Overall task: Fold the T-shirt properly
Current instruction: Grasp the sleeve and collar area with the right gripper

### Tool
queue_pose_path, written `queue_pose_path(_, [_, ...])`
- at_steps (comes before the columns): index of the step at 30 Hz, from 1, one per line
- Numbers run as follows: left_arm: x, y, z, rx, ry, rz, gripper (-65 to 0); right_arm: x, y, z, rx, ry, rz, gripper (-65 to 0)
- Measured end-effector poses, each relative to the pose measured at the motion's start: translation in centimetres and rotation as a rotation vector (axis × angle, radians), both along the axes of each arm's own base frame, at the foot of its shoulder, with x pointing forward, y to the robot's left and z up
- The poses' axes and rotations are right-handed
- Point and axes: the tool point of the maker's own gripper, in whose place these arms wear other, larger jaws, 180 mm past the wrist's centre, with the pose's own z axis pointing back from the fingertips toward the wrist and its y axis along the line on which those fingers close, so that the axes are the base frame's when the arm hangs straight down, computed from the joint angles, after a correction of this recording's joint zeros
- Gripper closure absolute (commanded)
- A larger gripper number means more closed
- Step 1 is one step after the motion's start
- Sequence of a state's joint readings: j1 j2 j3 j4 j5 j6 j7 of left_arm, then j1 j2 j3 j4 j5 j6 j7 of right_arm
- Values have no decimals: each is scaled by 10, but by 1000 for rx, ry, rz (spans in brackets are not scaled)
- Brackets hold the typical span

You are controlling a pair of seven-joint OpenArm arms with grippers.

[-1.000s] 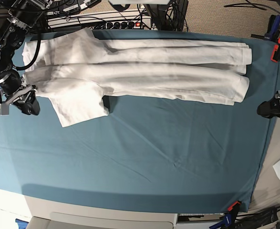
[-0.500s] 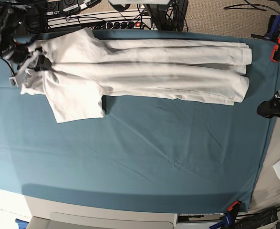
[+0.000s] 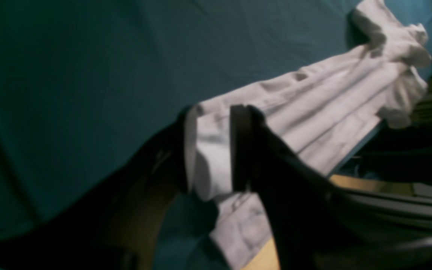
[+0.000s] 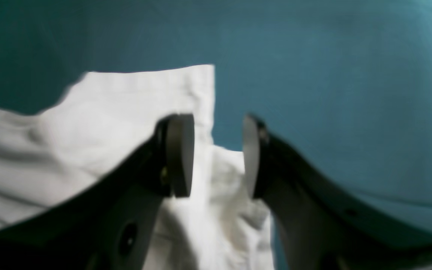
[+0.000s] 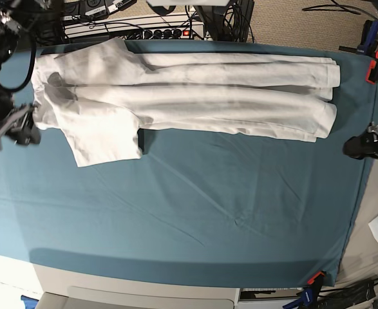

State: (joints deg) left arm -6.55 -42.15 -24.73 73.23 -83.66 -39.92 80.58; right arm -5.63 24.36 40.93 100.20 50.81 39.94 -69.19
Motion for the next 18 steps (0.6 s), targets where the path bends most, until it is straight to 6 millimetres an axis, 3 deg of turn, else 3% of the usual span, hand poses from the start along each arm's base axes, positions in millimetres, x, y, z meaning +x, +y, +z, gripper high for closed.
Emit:
queue_pose_path(2, [0,-4,-3,-13,2,-1,-168,10,0,-3,45,-41,-32,-219])
queue_pose_path(9, [4,-9,-2,-40,-18,11,-168,51,7,-57,310,44,-83,-219])
queue_pose_path(12, [5,-9,0,-44,-26,16,-168,69,22,-86,424,131,-81,-219])
queue_pose_path(16, [5,-9,0,-44,-27,17,-168,75,45,-122,528,263,-79,-219])
queue_pose_path(18, [5,-9,0,-45,-27,17,-168,79,50,-128,559,275,-80,-219])
